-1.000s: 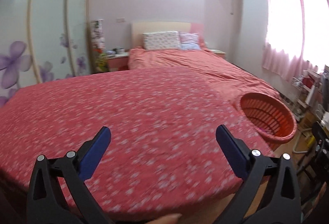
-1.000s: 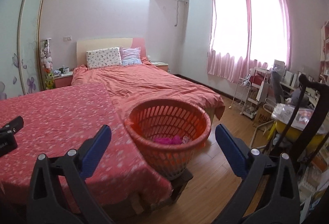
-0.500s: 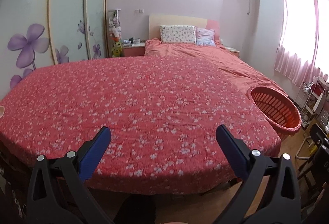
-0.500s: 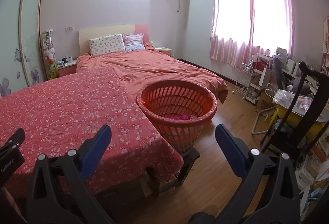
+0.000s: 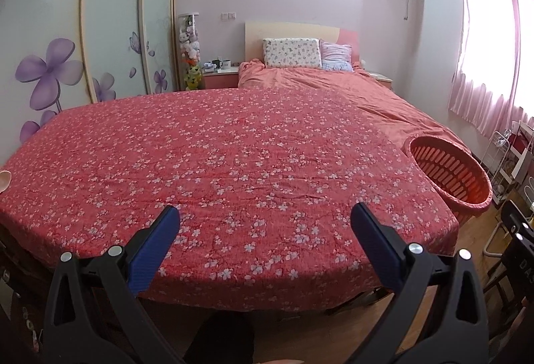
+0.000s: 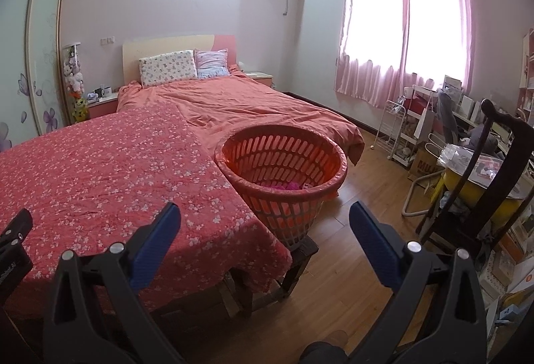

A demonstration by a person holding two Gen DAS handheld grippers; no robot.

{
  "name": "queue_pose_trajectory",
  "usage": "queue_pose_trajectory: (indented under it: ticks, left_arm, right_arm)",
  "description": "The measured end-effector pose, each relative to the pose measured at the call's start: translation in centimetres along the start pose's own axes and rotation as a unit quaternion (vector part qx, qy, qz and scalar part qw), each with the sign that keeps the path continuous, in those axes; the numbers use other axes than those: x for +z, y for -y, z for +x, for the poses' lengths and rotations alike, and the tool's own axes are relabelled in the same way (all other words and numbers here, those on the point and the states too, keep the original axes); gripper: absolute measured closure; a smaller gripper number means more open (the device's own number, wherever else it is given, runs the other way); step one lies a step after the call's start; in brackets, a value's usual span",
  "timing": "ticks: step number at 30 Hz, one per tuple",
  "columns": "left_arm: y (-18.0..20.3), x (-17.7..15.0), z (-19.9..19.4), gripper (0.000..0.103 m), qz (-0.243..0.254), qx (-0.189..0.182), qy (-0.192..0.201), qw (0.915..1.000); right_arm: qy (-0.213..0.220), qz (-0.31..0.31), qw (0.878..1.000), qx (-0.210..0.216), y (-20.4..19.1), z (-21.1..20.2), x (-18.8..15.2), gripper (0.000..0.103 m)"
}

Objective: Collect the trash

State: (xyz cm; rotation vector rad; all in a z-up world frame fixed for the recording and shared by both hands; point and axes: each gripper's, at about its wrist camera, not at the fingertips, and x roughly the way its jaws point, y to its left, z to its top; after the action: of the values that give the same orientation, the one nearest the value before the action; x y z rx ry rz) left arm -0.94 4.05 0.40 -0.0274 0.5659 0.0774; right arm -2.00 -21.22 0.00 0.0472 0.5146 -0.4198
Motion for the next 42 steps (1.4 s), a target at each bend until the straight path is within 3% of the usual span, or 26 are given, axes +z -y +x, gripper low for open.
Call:
queue_pose_trajectory:
  ticks: [42]
  left_arm:
    - [0.33,0.04,-0.09,0.002,-0.002,0.001,-0.008,1.0]
  right_arm:
    - [-0.005,-0.007,1.0,0.008,-0.47,0.25,0.29,0.004]
